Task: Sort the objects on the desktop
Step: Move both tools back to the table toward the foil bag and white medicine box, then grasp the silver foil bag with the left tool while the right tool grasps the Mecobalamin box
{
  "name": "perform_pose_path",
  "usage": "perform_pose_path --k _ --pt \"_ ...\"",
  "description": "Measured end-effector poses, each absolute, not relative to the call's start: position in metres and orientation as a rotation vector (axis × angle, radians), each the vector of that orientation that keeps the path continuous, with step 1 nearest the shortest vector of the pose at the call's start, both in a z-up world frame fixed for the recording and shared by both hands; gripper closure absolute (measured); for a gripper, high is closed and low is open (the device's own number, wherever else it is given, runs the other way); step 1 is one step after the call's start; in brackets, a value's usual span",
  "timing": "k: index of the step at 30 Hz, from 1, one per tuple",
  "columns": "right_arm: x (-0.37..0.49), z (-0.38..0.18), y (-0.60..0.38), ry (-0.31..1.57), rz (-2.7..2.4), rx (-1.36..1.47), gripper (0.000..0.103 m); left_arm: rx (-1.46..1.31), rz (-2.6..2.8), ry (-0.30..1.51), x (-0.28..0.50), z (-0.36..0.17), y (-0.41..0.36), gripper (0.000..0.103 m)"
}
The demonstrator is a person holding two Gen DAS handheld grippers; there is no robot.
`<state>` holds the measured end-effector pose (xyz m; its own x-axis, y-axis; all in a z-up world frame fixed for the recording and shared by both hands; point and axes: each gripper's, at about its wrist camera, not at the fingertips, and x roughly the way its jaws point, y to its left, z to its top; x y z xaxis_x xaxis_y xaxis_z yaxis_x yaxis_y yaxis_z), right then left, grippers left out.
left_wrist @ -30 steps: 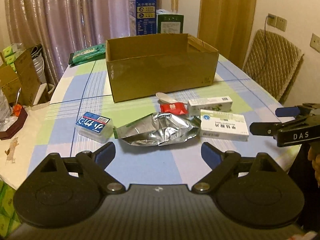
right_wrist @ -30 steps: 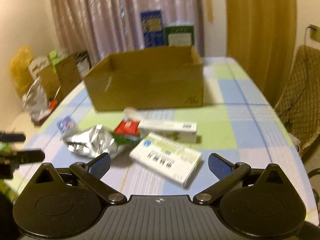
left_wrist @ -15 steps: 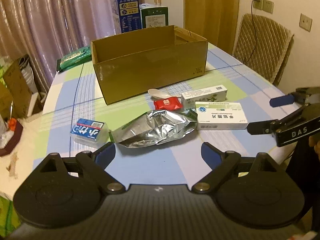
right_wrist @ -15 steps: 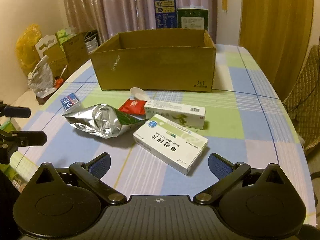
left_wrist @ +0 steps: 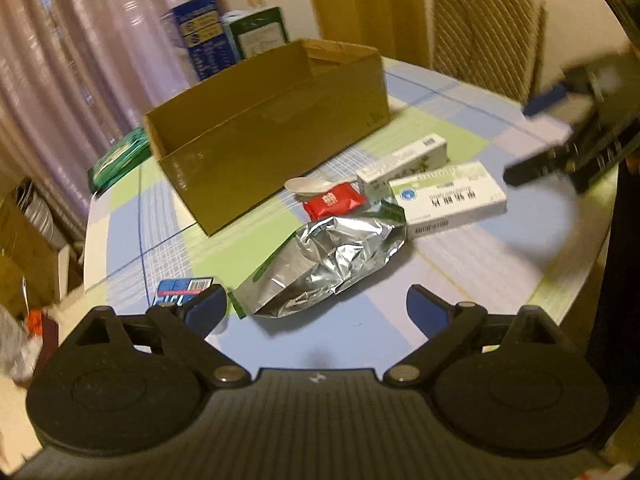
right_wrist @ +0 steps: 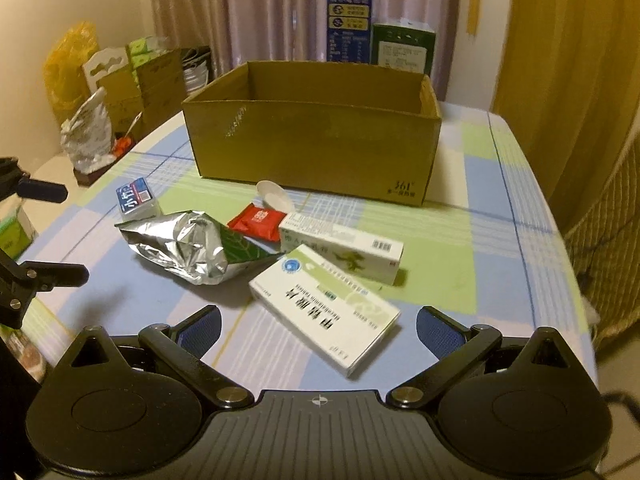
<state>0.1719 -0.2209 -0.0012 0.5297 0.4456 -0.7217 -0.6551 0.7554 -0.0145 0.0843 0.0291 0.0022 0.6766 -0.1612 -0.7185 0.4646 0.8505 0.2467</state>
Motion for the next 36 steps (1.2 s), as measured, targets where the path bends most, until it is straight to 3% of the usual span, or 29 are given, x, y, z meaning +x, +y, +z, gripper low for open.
perform_pose_path --k 14,36 --pt "0.206 -0.031 -0.19 0.858 0.874 -0.603 0.002 0.66 -0.59 0.785 0.134 -0.024 0.015 0.007" --pt "0.248 -0.083 -0.167 0.953 1.006 -0.705 0.002 0.753 -0.789 0.91 0.208 -0.071 0.005 0.007"
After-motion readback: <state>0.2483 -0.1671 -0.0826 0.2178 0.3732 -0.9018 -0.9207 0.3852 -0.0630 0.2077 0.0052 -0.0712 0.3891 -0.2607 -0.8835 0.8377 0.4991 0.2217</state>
